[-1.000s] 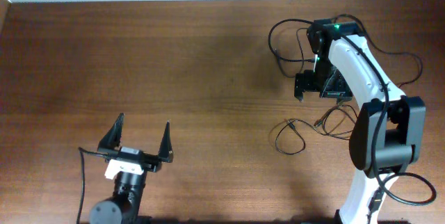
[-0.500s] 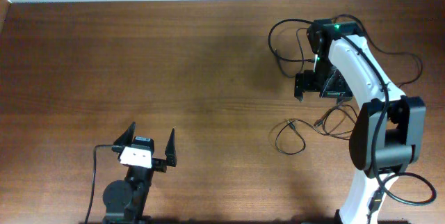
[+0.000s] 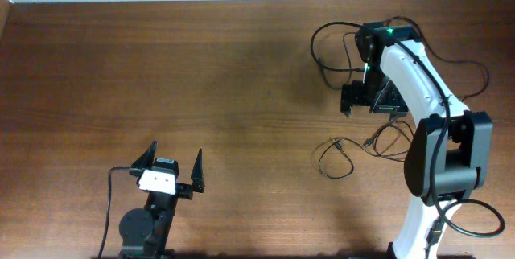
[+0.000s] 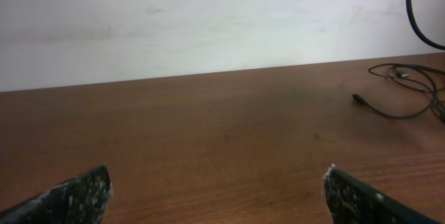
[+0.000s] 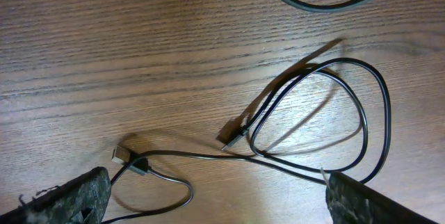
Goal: Untangle cables
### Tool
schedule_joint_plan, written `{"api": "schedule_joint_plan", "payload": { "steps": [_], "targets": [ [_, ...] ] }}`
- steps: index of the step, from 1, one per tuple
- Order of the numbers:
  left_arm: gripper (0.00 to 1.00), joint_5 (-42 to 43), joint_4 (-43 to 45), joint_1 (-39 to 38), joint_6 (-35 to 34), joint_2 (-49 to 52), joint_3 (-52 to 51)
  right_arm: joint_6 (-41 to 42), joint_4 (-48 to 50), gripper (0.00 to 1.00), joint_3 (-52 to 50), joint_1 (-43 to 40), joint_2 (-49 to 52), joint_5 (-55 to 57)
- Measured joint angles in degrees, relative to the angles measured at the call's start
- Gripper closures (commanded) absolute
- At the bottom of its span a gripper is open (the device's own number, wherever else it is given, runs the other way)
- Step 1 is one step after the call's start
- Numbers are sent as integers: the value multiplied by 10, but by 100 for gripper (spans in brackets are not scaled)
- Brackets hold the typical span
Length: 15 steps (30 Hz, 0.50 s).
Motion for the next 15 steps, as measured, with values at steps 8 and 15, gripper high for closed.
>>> {"api": "schedule_joint_plan", "payload": {
  "steps": [8,15],
  "targets": [
    [1,0,0,0,0,0,0,0,1,2,-3,0,-184,0],
    [1,0,0,0,0,0,0,0,0,1,-3,0,-351,0]
  ]
}}
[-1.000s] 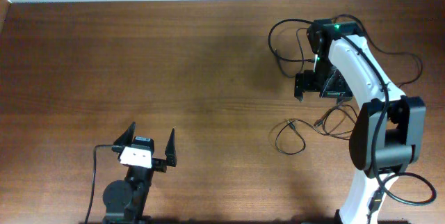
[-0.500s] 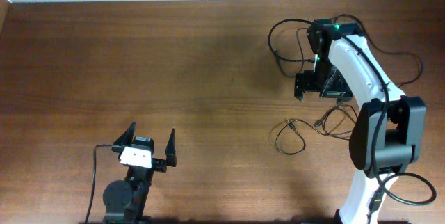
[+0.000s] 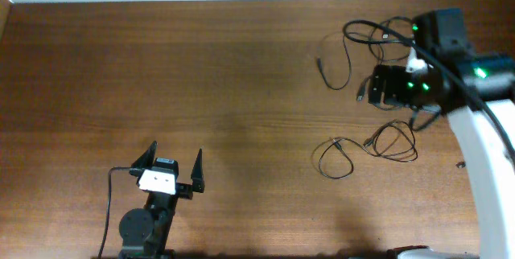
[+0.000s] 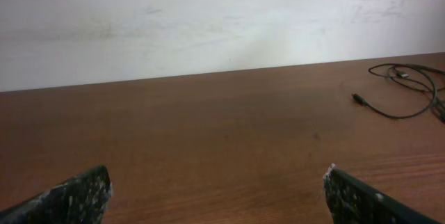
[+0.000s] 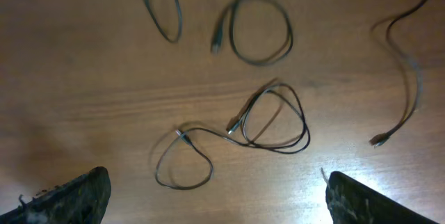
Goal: Untangle cables
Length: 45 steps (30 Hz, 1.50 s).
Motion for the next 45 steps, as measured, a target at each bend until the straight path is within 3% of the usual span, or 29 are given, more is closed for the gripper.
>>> {"api": "schedule_joint_plan", "payload": {
  "steps": [15,23,30,38,45],
  "targets": [
    [1,0,0,0,0,0,0,0,-2,1,1,0,-415,0],
    [1,0,0,0,0,0,0,0,-22,1,-1,0,-454,0],
    [1,0,0,0,0,0,0,0,-23,1,-1,0,-581,0],
    [1,0,0,0,0,0,0,0,-26,1,-2,0,-617,0],
    [1,0,0,0,0,0,0,0,-101,2,-5,0,-658,0]
  ]
}}
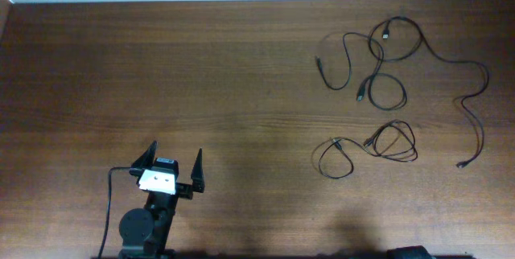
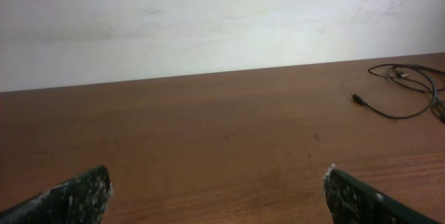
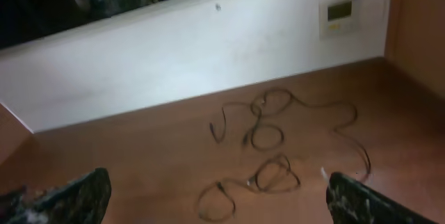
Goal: Untangle cables
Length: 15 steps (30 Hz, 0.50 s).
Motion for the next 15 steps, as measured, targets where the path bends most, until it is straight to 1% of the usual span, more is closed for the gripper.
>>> {"api": "schedule_joint_plan", "payload": {
  "steps": [4,7,9,11,15],
  "targets": [
    [1,0,0,0,0,0,0,0,-37,2,-46,0,-44,0],
    [1,0,0,0,0,0,0,0,-83,1,-132,0,-91,0],
    [1,0,0,0,0,0,0,3,-75,2,-196,0,-122,0],
    [1,0,0,0,0,0,0,11,-75,1,-240,0,-147,-9],
    [1,0,0,0,0,0,0,19,-82,1,-267,0,-168,-31]
  ]
}}
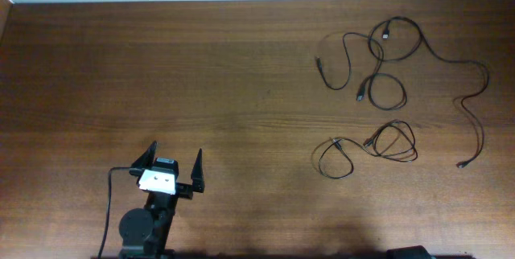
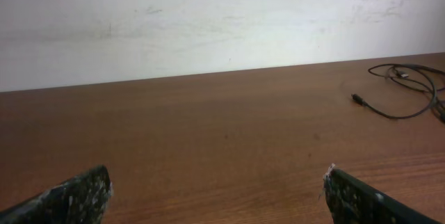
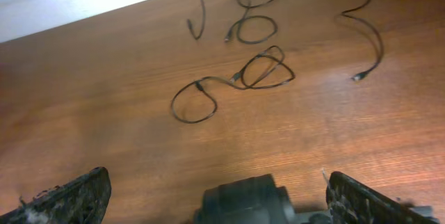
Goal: Untangle cables
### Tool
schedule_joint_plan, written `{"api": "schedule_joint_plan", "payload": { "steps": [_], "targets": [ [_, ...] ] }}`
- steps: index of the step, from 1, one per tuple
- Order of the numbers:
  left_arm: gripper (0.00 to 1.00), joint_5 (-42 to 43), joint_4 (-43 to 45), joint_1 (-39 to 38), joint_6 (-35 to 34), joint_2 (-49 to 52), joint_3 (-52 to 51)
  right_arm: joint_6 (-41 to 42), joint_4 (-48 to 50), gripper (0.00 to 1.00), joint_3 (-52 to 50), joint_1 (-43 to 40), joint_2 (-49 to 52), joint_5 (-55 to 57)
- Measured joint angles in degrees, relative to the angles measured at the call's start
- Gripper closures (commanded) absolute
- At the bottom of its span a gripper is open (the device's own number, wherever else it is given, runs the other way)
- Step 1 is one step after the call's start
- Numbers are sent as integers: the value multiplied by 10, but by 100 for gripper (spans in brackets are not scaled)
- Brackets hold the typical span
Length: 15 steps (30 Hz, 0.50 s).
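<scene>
Two thin black cables lie on the right part of the brown table. The long cable (image 1: 389,75) (image 3: 256,17) runs from the back in loops to the right edge. The short cable (image 1: 392,140) (image 3: 245,78) lies curled in front of it, apart from it. My left gripper (image 1: 175,158) (image 2: 215,189) rests open near the front left, nothing between its fingers; its view shows a cable end (image 2: 389,115) far right. My right gripper (image 3: 215,189) is open and empty, looking down over the table from the near side; it is out of the overhead view.
A white wall (image 2: 208,22) borders the table's far edge. A dark round part of the right arm (image 3: 243,200) fills the bottom of the right wrist view. The left arm's base (image 1: 145,227) sits at the front edge.
The right wrist camera faced the wall and the cables; now it tilts down at the table with its own arm's base in view. Cables and left gripper unchanged.
My right gripper hung open low over the short cable at the right. Then it was higher, with both cables below it. By the last moment the right arm was out of the overhead view, and the two cables lay apart. The left arm stayed put.
</scene>
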Motion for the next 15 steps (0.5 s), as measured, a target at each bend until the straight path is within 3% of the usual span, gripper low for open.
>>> {"api": "schedule_joint_plan", "payload": {
  "steps": [2,6,8,10,15],
  "targets": [
    [1,0,0,0,0,0,0,0,37,2,-3,0,-1,-16],
    [1,0,0,0,0,-1,0,-2,202,1,-8,0,-2,-21],
    [1,0,0,0,0,-1,0,-38,368,1,-32,0,-2,-23],
    [1,0,0,0,0,-2,0,-83,474,1,-67,0,-6,-31],
    [1,0,0,0,0,-1,1,-195,786,2,-245,0,-6,-45]
  ]
}}
